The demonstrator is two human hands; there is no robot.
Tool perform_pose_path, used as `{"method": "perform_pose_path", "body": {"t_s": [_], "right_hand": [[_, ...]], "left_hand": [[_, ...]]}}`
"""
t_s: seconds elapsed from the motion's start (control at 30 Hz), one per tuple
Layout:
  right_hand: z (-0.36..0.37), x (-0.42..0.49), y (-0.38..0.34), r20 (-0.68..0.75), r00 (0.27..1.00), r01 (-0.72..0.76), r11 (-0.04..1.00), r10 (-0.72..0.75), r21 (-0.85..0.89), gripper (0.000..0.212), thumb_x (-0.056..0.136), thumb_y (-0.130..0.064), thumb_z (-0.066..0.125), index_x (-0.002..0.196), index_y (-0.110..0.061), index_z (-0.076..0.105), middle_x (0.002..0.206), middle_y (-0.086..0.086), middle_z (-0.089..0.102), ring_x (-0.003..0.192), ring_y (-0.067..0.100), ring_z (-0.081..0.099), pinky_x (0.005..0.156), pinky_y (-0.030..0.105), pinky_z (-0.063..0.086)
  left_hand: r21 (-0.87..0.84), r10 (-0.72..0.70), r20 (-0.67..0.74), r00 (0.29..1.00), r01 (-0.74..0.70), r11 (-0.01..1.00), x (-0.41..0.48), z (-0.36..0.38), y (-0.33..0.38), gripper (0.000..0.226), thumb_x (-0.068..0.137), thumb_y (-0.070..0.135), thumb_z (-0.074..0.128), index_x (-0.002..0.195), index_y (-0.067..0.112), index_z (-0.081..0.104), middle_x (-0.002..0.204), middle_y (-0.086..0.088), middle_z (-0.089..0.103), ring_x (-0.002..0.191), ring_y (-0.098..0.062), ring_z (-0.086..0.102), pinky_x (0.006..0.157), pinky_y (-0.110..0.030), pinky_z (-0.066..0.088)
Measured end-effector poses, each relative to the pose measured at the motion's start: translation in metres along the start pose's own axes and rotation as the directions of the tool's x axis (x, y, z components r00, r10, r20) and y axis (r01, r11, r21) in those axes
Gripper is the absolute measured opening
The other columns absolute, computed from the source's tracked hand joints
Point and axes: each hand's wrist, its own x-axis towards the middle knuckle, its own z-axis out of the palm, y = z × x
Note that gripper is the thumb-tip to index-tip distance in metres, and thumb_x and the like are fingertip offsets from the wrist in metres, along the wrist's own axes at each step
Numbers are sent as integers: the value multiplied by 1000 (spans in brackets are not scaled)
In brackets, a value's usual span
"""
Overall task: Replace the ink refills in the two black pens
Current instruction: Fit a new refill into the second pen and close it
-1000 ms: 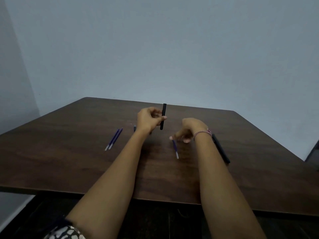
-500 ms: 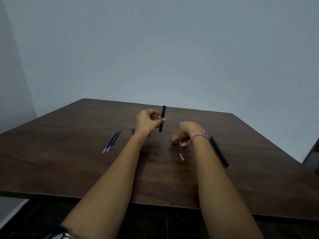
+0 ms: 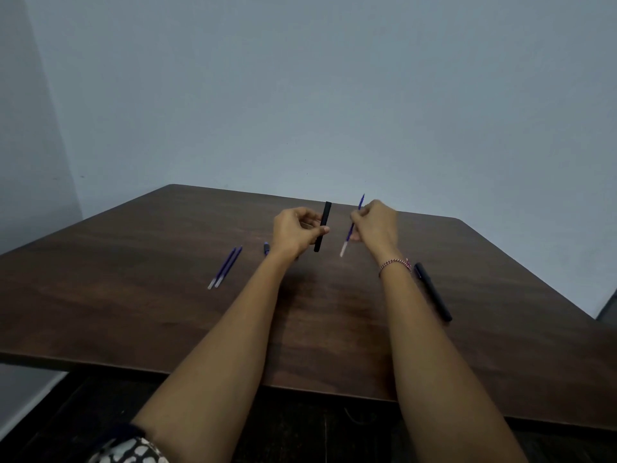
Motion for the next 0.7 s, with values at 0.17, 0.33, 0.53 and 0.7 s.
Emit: {"method": "perform_pose_path", "body": {"t_s": [0.17,0.33,0.53,0.7], "right_hand": [[-4,2,-2,-248,969,65,945,17,320,5,89,-12,53,90,-7,51,65,10,66,53,20,67,62,35,57],[-8,2,-4,-363,932,161,879,14,449,8,92,-15,52,88,-10,48,65,13,66,48,14,66,54,26,55],[-9,2,-6,-432,902,226,863,-10,452,9,93,-16,51,88,-10,46,65,11,67,47,7,64,53,18,51],[-7,1,-6,-422,906,231,856,-17,462,9,93,-15,52,89,-9,46,65,11,67,46,7,64,52,16,50]], "left_hand": [[69,40,34,999,-42,997,-1,-1,-2,26,70,9,80,92,4,68,70,4,61,62,-7,59,63,-24,57],[136,59,80,995,-70,988,-1,0,-3,29,68,10,81,95,7,70,72,5,61,67,-10,61,74,-31,57],[178,69,115,991,-89,980,-2,0,-3,28,68,11,81,95,10,70,68,11,60,61,0,57,55,-13,48],[199,91,138,986,-118,973,-2,-1,-4,27,68,9,81,93,10,70,67,12,59,58,1,56,53,-8,45]]}}
